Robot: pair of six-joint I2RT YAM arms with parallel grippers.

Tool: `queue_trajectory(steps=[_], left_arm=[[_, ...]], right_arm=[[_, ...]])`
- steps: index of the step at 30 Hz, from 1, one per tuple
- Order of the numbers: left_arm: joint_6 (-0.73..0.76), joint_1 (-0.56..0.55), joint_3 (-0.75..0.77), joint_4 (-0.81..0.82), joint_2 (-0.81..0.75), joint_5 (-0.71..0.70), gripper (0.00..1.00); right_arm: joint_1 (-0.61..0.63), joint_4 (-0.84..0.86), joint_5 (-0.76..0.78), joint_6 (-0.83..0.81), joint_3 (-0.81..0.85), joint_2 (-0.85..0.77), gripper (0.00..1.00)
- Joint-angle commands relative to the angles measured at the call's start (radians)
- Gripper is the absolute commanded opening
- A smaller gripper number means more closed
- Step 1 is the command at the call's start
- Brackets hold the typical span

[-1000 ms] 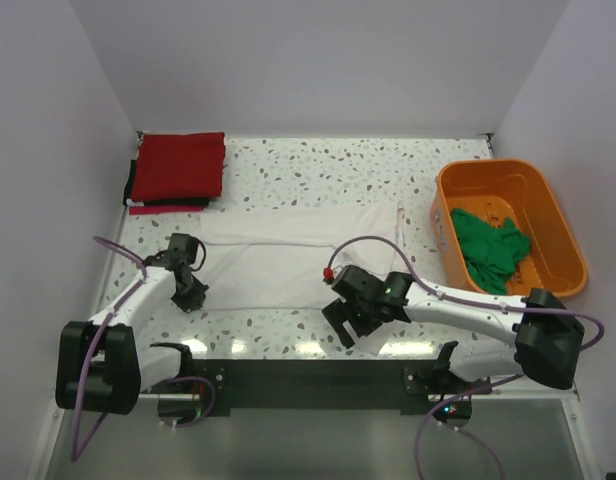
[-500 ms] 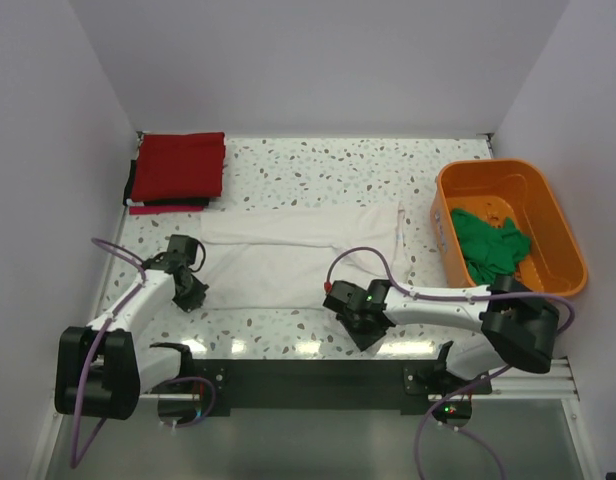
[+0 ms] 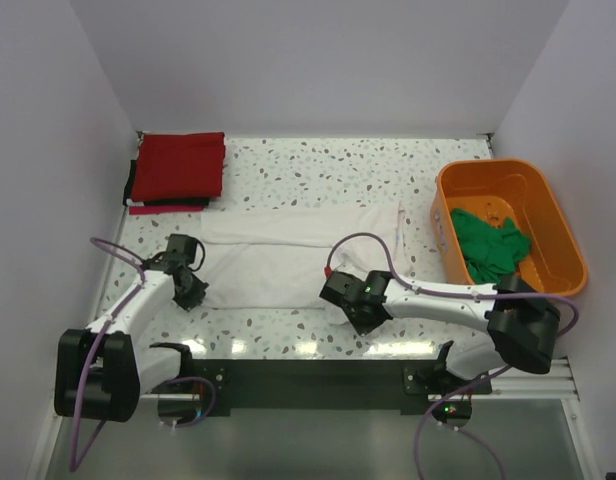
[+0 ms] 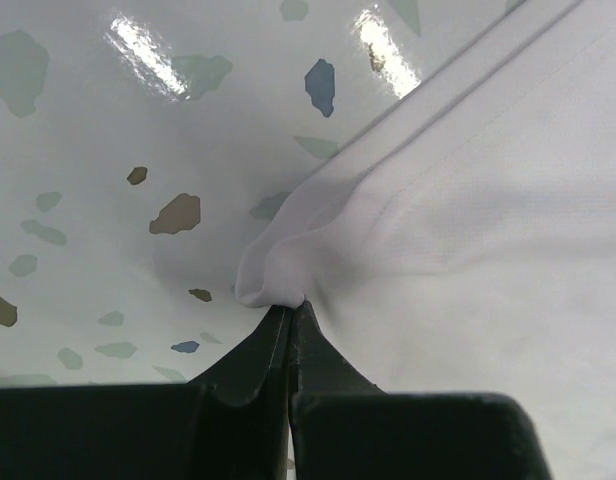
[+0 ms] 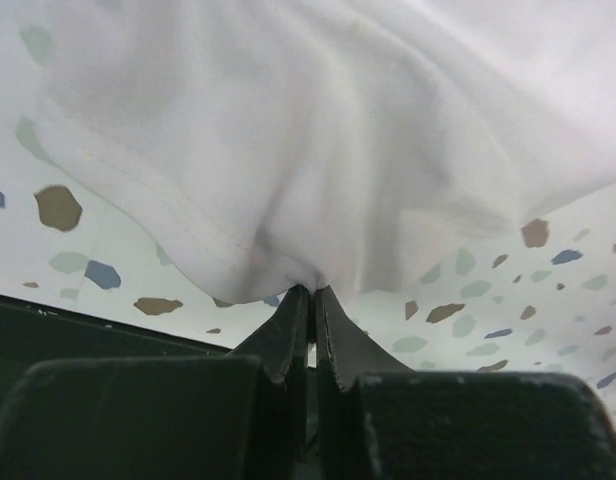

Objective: Fold and stack the t-shirts
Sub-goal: Fold the tshirt

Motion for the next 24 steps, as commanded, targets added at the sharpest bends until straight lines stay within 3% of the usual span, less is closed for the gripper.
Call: queue_trajectory(steps=[1, 11, 24], left_arm=[[-0.006, 0.008, 0.044, 0.037, -0.029, -0.002, 0.0], [-0.014, 0.008, 0.125, 0.046, -0.003, -0.008, 0.0], [0.014, 0.011, 0.298, 0.091, 0.165, -0.009, 0.0]], right_arm=[[-0.031, -0.035, 0.094, -0.038, 0.08, -0.028, 0.0], [-0.21, -0.053, 0.111, -0.178, 0.229, -0.016, 0.0], [-0.374, 0.014, 0.133, -0.294, 0.381, 0.079, 0.0]])
